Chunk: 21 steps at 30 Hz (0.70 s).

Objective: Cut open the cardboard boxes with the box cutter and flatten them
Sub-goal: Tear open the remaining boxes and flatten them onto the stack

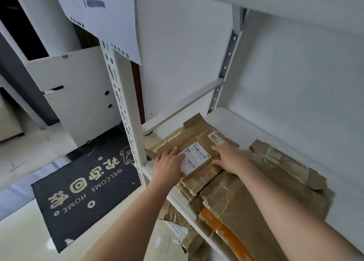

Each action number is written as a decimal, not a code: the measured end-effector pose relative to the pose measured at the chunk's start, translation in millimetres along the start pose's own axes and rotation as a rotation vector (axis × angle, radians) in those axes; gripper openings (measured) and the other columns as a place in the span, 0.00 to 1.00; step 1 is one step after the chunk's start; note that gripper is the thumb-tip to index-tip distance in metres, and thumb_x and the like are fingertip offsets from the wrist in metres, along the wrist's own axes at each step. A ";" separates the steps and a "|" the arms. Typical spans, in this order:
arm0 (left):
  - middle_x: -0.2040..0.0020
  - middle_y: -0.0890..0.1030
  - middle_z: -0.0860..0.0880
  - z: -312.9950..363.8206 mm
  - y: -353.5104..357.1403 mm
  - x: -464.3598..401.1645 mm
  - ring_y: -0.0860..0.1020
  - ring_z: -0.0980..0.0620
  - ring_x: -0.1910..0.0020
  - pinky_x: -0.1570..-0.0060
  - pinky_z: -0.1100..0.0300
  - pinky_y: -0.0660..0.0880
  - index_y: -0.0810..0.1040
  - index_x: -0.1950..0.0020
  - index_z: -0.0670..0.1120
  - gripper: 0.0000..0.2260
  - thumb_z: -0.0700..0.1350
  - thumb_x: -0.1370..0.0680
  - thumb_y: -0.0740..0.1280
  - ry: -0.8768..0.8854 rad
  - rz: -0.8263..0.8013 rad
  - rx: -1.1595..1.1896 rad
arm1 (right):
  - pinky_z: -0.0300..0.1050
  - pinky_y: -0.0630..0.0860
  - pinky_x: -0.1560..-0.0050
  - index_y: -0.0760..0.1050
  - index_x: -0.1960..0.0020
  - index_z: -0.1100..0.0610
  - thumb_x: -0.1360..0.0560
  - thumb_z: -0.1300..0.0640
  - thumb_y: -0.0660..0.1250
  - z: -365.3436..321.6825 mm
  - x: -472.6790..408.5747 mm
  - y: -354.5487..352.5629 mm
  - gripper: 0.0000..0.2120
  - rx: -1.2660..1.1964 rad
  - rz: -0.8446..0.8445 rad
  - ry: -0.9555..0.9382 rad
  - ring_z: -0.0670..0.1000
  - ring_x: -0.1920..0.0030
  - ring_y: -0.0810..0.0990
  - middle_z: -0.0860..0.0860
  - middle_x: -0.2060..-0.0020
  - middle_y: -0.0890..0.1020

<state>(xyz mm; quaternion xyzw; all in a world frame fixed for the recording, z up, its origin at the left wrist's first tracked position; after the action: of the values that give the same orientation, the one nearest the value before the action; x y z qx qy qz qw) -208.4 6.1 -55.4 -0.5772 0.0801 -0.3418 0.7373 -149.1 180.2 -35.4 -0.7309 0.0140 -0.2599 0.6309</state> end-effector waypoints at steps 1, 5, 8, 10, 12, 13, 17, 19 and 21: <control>0.19 0.53 0.51 -0.6 1.6 -1.3 0.51 0.45 0.21 0.24 0.41 0.47 0.60 0.22 0.57 0.32 0.51 0.24 0.70 0.007 -0.008 -0.016 | 0.54 0.67 0.30 0.64 0.24 0.47 0.22 0.44 0.67 0.5 -3.8 2.7 0.29 0.014 -0.004 0.017 0.56 0.30 0.70 0.54 0.27 0.68; 0.19 0.52 0.49 -1.0 -3.9 -2.5 0.51 0.44 0.21 0.24 0.40 0.46 0.58 0.22 0.55 0.32 0.52 0.22 0.69 0.022 -0.055 -0.082 | 0.59 0.61 0.27 0.59 0.22 0.44 0.21 0.39 0.62 0.9 -7.2 0.2 0.30 0.077 -0.067 0.039 0.55 0.25 0.64 0.52 0.24 0.63; 0.21 0.58 0.48 14.9 -26.2 8.8 0.56 0.45 0.22 0.24 0.41 0.46 0.65 0.24 0.53 0.27 0.46 0.22 0.69 0.052 -0.001 -0.069 | 0.63 0.48 0.24 0.58 0.22 0.46 0.20 0.39 0.59 0.0 15.0 -27.2 0.29 0.060 0.124 0.028 0.53 0.21 0.55 0.51 0.22 0.59; 0.24 0.65 0.48 29.4 -47.4 22.2 0.61 0.46 0.24 0.24 0.42 0.51 0.70 0.27 0.51 0.25 0.38 0.23 0.67 0.069 0.088 -0.031 | 0.62 0.45 0.23 0.60 0.22 0.48 0.18 0.43 0.57 -0.7 42.2 -54.0 0.26 -0.039 0.327 0.024 0.53 0.21 0.55 0.52 0.22 0.60; 0.25 0.68 0.46 45.4 -66.1 37.6 0.64 0.44 0.25 0.25 0.42 0.58 0.70 0.27 0.50 0.28 0.31 0.26 0.62 0.068 0.159 0.028 | 0.61 0.44 0.23 0.61 0.23 0.49 0.17 0.46 0.57 1.7 72.4 -70.2 0.24 -0.111 0.430 0.031 0.53 0.21 0.55 0.52 0.22 0.61; 0.25 0.67 0.45 57.0 -73.3 45.7 0.64 0.44 0.25 0.26 0.43 0.61 0.71 0.27 0.49 0.29 0.30 0.26 0.61 0.080 0.188 0.051 | 0.61 0.44 0.23 0.61 0.23 0.49 0.17 0.47 0.57 5.1 87.2 -74.0 0.24 -0.120 0.453 0.038 0.53 0.21 0.55 0.52 0.22 0.61; 0.28 0.70 0.42 127.8 -82.8 84.2 0.68 0.42 0.29 0.28 0.48 0.63 0.76 0.34 0.43 0.22 0.31 0.26 0.60 0.221 0.285 0.073 | 0.59 0.42 0.22 0.62 0.23 0.49 0.16 0.48 0.56 39.8 150.8 -73.2 0.23 -0.213 0.497 0.117 0.53 0.21 0.53 0.53 0.21 0.59; 0.33 0.73 0.43 169.6 -74.9 104.4 0.70 0.41 0.33 0.32 0.46 0.67 0.78 0.38 0.42 0.15 0.35 0.23 0.60 0.309 0.303 0.090 | 0.59 0.42 0.22 0.62 0.23 0.49 0.16 0.47 0.56 69.0 186.7 -66.4 0.23 -0.233 0.509 0.182 0.53 0.21 0.53 0.53 0.21 0.58; 0.33 0.73 0.43 215.1 -56.9 124.4 0.70 0.42 0.33 0.33 0.47 0.68 0.78 0.37 0.42 0.16 0.36 0.24 0.61 0.387 0.292 0.100 | 0.59 0.43 0.22 0.62 0.23 0.50 0.16 0.48 0.56 107.4 228.2 -52.3 0.23 -0.225 0.494 0.262 0.53 0.21 0.52 0.53 0.21 0.58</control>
<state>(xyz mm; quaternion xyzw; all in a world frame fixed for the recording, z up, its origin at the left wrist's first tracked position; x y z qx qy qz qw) -27.8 97.4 99.6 -0.4461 0.2852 -0.3392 0.7776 74.8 209.6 88.4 -0.7309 0.3012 -0.1874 0.5830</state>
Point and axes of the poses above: each hand's wrist, its own x-axis away from the middle knuckle, its own y-axis out of the palm, z = x × y, the point moved 10 cm from there along -x, towards the middle knuckle
